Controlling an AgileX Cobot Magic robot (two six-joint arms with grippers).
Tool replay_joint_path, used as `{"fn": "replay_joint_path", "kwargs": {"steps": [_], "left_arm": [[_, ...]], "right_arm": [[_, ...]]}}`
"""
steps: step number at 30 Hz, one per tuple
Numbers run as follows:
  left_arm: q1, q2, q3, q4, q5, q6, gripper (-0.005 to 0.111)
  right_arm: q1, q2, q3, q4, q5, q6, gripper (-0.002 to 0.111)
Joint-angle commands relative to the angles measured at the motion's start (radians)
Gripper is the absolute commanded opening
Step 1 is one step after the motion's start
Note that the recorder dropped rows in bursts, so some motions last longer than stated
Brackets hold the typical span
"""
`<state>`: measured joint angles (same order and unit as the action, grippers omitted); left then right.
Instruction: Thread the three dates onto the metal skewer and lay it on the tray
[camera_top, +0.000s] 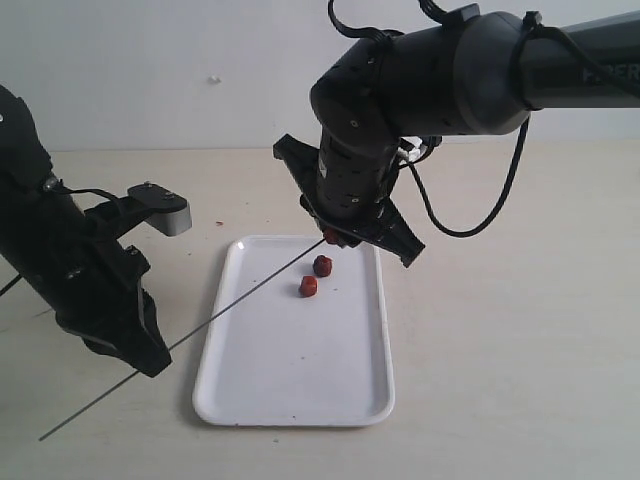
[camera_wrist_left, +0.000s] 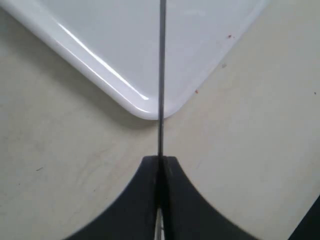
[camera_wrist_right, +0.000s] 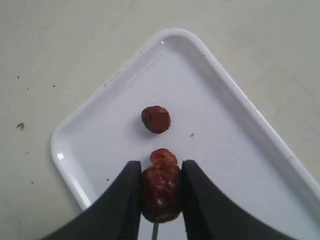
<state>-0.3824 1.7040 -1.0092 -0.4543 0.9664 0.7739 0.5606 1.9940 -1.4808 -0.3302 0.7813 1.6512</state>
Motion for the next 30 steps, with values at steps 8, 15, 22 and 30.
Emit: {"fn": "replay_joint_path", "kwargs": {"steps": [8, 15, 22, 30], "left_arm": [[-0.006, -0.003, -0.006, -0.014, -0.003, -0.008, 0.0], [-0.006, -0.003, -0.006, -0.022, -0.003, -0.028, 0.0], [-0.006, -0.003, -0.006, -0.04, -0.003, -0.029, 0.0], [-0.006, -0.003, -0.006, -0.049, -0.003, -0.031, 0.0]], "right_arm": [[0.004, -0.015, -0.003, -0.007, -0.003, -0.03, 0.028], [0.004, -0.015, -0.003, -0.007, -0.003, -0.03, 0.028], [0.004, -0.015, -0.003, -0.007, -0.007, -0.03, 0.028], [0.004, -0.015, -0.003, -0.007, -0.01, -0.03, 0.028]]}}
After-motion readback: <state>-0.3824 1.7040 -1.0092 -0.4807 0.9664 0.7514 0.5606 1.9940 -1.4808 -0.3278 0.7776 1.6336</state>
